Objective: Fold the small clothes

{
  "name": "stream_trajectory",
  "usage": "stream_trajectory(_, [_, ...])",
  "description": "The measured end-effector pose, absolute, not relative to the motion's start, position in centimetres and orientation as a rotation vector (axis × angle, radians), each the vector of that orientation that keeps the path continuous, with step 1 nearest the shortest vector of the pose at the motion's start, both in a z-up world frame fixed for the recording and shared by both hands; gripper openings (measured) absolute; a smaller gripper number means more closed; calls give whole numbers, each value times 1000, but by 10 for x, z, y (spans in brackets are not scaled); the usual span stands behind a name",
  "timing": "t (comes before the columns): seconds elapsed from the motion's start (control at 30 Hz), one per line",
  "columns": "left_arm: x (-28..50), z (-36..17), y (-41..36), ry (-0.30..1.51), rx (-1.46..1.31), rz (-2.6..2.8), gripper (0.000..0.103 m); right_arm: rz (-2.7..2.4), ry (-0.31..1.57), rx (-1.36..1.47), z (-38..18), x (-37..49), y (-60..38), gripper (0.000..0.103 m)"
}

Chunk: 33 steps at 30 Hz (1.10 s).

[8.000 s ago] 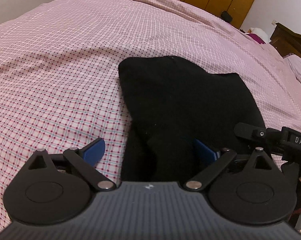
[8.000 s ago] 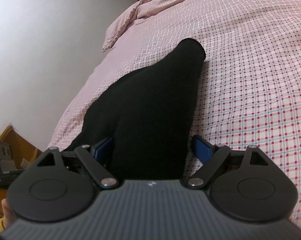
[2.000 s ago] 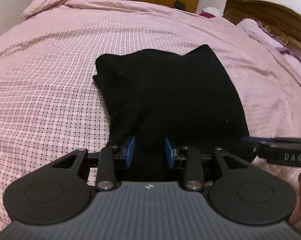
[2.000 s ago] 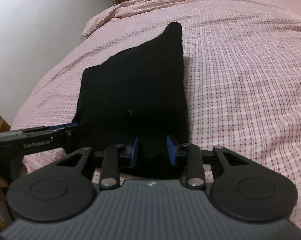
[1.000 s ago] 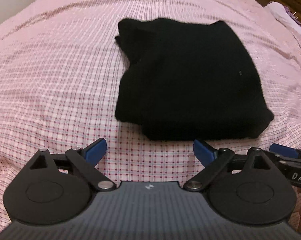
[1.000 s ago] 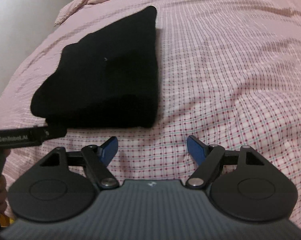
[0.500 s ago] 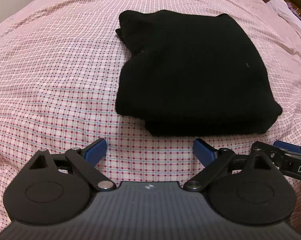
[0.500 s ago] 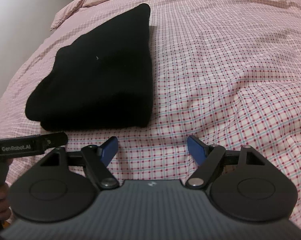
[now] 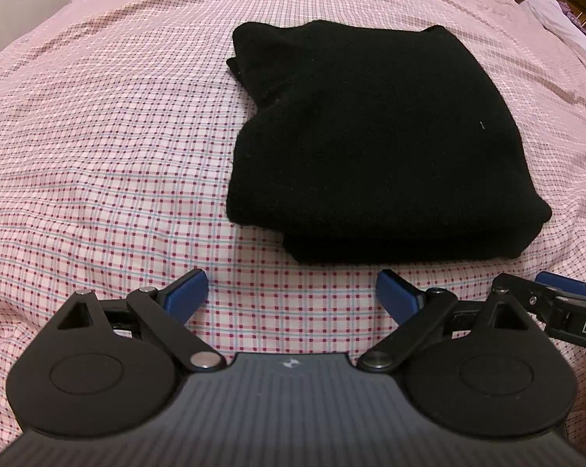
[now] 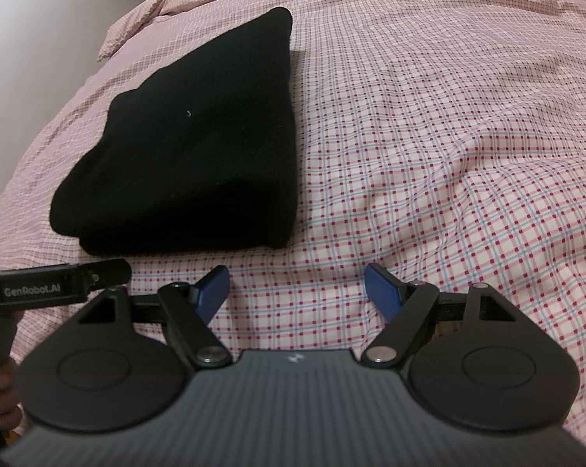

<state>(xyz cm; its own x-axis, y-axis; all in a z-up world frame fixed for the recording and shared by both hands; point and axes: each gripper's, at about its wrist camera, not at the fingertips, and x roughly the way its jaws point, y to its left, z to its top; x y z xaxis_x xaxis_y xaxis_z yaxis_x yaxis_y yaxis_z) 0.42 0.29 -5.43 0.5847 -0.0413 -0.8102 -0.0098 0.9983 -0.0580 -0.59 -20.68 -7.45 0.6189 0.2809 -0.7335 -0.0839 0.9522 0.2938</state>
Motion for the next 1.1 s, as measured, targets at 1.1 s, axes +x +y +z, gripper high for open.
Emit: stream_trajectory(1.1, [3,-52,2,939,-41,-32,96,210,883,237,-75,-5,-206,78])
